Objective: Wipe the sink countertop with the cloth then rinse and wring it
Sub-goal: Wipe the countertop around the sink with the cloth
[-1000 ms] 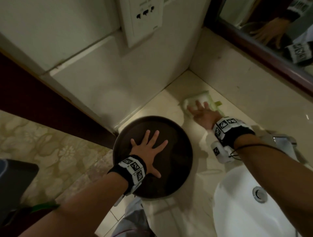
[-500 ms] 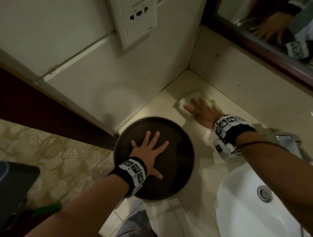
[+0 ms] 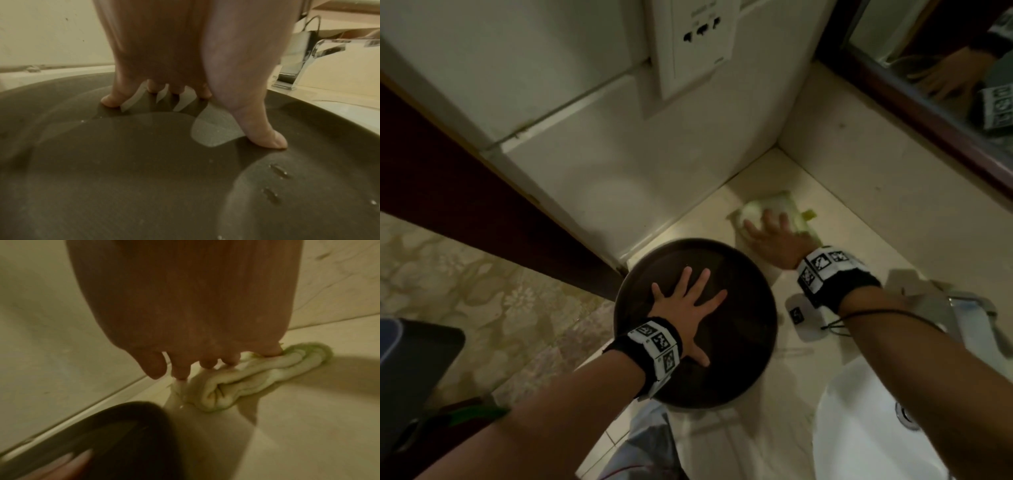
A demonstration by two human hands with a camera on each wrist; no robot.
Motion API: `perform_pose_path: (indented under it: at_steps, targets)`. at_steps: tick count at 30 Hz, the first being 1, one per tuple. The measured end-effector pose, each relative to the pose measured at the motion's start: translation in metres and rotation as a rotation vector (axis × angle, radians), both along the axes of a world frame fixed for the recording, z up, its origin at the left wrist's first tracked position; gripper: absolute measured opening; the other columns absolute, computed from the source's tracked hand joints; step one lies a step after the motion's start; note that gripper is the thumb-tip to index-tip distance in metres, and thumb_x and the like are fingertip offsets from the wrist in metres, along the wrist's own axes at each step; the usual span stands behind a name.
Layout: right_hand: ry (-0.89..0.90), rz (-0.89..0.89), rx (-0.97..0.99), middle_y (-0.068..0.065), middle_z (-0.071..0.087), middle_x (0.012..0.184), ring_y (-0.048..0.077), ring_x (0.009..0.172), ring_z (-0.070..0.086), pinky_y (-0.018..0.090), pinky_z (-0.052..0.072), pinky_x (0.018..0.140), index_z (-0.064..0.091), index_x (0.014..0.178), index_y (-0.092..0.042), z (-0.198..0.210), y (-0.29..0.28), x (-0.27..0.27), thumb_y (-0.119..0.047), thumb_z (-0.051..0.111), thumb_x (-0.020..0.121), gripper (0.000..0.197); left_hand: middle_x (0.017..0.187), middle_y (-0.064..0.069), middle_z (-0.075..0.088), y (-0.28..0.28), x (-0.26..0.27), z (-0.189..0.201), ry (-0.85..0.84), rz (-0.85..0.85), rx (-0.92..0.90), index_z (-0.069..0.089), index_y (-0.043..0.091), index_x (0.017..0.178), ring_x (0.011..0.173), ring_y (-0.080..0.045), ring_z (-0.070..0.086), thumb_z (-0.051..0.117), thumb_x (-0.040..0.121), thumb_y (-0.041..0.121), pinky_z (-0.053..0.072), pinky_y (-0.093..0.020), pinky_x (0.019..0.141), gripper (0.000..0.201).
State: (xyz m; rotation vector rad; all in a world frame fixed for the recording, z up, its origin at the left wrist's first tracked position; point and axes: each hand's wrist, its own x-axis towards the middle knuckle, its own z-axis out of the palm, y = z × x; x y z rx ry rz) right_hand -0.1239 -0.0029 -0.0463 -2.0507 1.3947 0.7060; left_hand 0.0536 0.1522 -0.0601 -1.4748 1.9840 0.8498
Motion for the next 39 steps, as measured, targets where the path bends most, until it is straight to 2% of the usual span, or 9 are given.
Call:
perform_pose_path:
  at_steps: [6, 11, 16, 21, 25, 27, 32, 36, 39]
  targets:
    - [0.022, 0.056, 0.016, -0.003, -0.016, 0.162, 0.032, 0.147, -0.019, 0.067, -0.002, 0.112, 0.004, 0.152, -0.044, -0.003, 0.024, 0.027, -0.046, 0.017, 0.103, 0.051, 0.153, -0.001, -0.037, -0.002, -0.001, -0.003, -0.021, -0.017, -0.012, -0.021, 0.043, 0.147, 0.142, -0.035, -0.029, 0.070, 0.065, 0.071, 0.009, -0.080, 0.100, 0.125]
    - [0.076, 0.198, -0.071, -0.001, -0.017, 0.162, 0.032, 0.148, -0.014, 0.065, 0.009, 0.113, -0.005, 0.152, -0.041, -0.011, 0.005, 0.008, -0.042, 0.019, 0.103, 0.055, 0.152, -0.001, -0.038, 0.000, 0.000, -0.002, -0.009, -0.018, -0.018, -0.021, 0.044, 0.147, 0.141, -0.035, -0.029, 0.070, 0.066, 0.070, 0.009, -0.079, 0.102, 0.124]
    - [0.030, 0.047, -0.110, -0.008, -0.016, 0.162, 0.025, 0.149, -0.013, 0.058, 0.004, 0.116, -0.002, 0.151, -0.045, -0.014, -0.037, -0.014, -0.042, 0.020, 0.104, 0.052, 0.152, -0.001, -0.039, 0.001, 0.001, -0.002, 0.008, -0.008, -0.013, -0.021, 0.044, 0.146, 0.141, -0.034, -0.030, 0.071, 0.066, 0.068, 0.007, -0.079, 0.102, 0.125]
    - [0.088, -0.104, -0.116, -0.005, -0.018, 0.162, 0.029, 0.149, -0.013, 0.064, 0.004, 0.114, -0.005, 0.149, -0.050, -0.015, -0.074, -0.020, -0.052, 0.025, 0.101, 0.057, 0.151, 0.000, -0.040, -0.001, 0.001, -0.003, 0.017, 0.000, 0.002, -0.022, 0.045, 0.146, 0.140, -0.034, -0.032, 0.073, 0.065, 0.066, 0.005, -0.080, 0.102, 0.127]
    - [0.055, -0.143, -0.158, -0.002, -0.011, 0.163, 0.032, 0.149, -0.009, 0.066, 0.004, 0.113, 0.001, 0.151, -0.046, -0.017, -0.060, -0.010, -0.061, 0.021, 0.095, 0.062, 0.151, 0.000, -0.040, -0.002, 0.003, -0.005, 0.040, 0.007, 0.008, -0.021, 0.045, 0.146, 0.140, -0.034, -0.032, 0.075, 0.066, 0.064, 0.004, -0.080, 0.102, 0.126]
    - [0.029, -0.101, -0.111, 0.001, -0.012, 0.163, 0.034, 0.149, -0.009, 0.067, 0.003, 0.113, 0.002, 0.153, -0.039, -0.014, -0.051, 0.001, -0.052, 0.024, 0.100, 0.059, 0.152, 0.000, -0.039, -0.002, 0.003, -0.004, 0.035, 0.004, 0.004, -0.020, 0.045, 0.147, 0.141, -0.034, -0.031, 0.075, 0.066, 0.064, 0.005, -0.080, 0.101, 0.126]
    - [0.045, 0.138, -0.074, 0.000, -0.010, 0.163, 0.037, 0.148, -0.007, 0.067, 0.009, 0.112, 0.002, 0.153, -0.040, -0.009, -0.007, 0.050, -0.046, 0.015, 0.102, 0.052, 0.153, -0.001, -0.036, -0.001, 0.001, -0.002, 0.010, -0.001, -0.005, -0.018, 0.044, 0.148, 0.141, -0.035, -0.030, 0.073, 0.065, 0.067, 0.005, -0.081, 0.100, 0.125]
    - [-0.055, 0.090, -0.062, -0.008, -0.007, 0.163, 0.030, 0.149, -0.010, 0.067, 0.002, 0.113, 0.012, 0.150, -0.043, -0.010, 0.018, 0.076, -0.038, 0.015, 0.102, 0.049, 0.153, 0.002, -0.038, -0.001, 0.001, 0.000, 0.008, 0.009, 0.016, -0.019, 0.045, 0.147, 0.141, -0.034, -0.031, 0.073, 0.066, 0.067, 0.003, -0.081, 0.101, 0.124]
    - [-0.051, 0.119, -0.067, -0.008, -0.007, 0.163, 0.030, 0.149, -0.011, 0.066, 0.002, 0.113, 0.011, 0.150, -0.045, -0.012, 0.012, 0.071, -0.037, 0.015, 0.102, 0.049, 0.153, 0.001, -0.038, -0.001, 0.000, -0.001, -0.001, 0.005, 0.012, -0.019, 0.046, 0.147, 0.141, -0.034, -0.031, 0.072, 0.065, 0.068, 0.004, -0.080, 0.101, 0.124]
